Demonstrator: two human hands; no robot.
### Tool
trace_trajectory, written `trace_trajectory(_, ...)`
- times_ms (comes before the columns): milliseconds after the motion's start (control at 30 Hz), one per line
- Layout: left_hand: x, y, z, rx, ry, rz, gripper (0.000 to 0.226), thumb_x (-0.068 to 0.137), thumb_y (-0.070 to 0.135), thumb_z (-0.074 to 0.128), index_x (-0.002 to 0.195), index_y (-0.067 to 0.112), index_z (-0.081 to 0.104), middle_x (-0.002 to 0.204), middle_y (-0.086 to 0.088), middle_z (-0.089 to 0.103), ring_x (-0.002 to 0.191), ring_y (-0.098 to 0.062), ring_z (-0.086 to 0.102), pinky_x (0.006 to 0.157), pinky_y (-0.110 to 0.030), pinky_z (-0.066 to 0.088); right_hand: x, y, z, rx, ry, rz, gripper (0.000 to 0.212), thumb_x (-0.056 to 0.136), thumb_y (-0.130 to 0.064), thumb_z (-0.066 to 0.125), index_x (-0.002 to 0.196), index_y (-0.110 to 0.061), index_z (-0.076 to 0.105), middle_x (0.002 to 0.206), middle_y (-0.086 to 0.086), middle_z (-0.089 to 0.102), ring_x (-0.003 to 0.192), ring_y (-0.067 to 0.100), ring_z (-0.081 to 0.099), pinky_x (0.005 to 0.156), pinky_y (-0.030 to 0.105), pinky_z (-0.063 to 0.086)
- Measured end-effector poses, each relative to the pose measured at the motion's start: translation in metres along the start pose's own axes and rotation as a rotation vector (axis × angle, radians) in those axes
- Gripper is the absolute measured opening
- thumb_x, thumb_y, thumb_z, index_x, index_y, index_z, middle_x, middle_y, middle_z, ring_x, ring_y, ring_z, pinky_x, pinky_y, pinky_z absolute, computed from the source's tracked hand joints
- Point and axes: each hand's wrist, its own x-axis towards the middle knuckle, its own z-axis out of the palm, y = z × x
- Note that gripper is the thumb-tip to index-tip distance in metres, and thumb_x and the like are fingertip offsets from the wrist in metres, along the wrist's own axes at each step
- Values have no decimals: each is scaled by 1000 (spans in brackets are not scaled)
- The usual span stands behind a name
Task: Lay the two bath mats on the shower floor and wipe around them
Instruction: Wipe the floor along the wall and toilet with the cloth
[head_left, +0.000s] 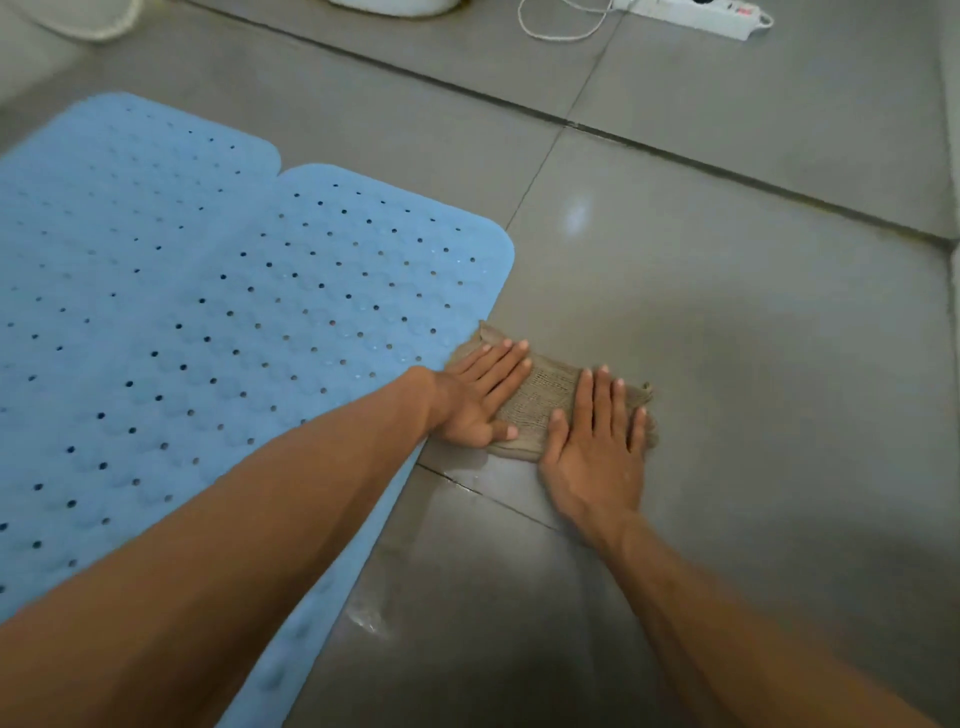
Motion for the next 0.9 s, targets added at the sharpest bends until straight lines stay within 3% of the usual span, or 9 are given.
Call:
trace_trajectory(267, -6, 4, -10, -19, -16, -37, 84, 99, 55, 25, 148, 9, -25, 156, -11, -33, 145, -25, -28, 120, -42, -12, 1, 1, -6, 46, -52, -31, 65, 102, -41, 19, 158, -11, 6, 167, 5, 1, 154, 22, -4, 123, 50, -4)
trace_trajectory(533, -8, 0, 11, 22, 100, -22, 83, 99, 56, 23, 150, 9, -22, 158, -10, -29, 146, -24, -25, 121, -43, -10, -3, 4, 1, 33, -44, -56, 65, 101, -41, 18, 158, -11, 7, 167, 5, 1, 154, 21, -4, 123, 49, -6)
trace_trajectory(667, -52, 13, 41, 37, 83, 24, 86, 98, 58, 22, 149, 7, -23, 157, -12, -30, 146, -26, -26, 120, -40, -13, -71, -13, 7, 47, -67, -54, 66, 102, -41, 19, 158, -10, 6, 167, 6, 1, 154, 22, -5, 123, 50, -6)
trace_trajectory(767, -115, 21, 86, 43, 106, 63, 86, 92, 63, 7, 149, 6, -22, 157, -15, -28, 146, -27, -25, 119, -40, -15, -143, -39, 16, 74, -80, -91, 67, 101, -41, 24, 158, -8, 10, 166, 9, 5, 154, 24, -1, 123, 50, -4)
trace_trajectory(900, -188, 31, 143, 54, 135, -6, 78, 99, 58, 10, 151, 9, -20, 158, -10, -29, 145, -23, -29, 120, -44, -11, -224, -72, 25, 106, -130, -207, 69, 101, -42, 29, 157, -6, 10, 166, 10, 2, 154, 25, -3, 123, 50, -2)
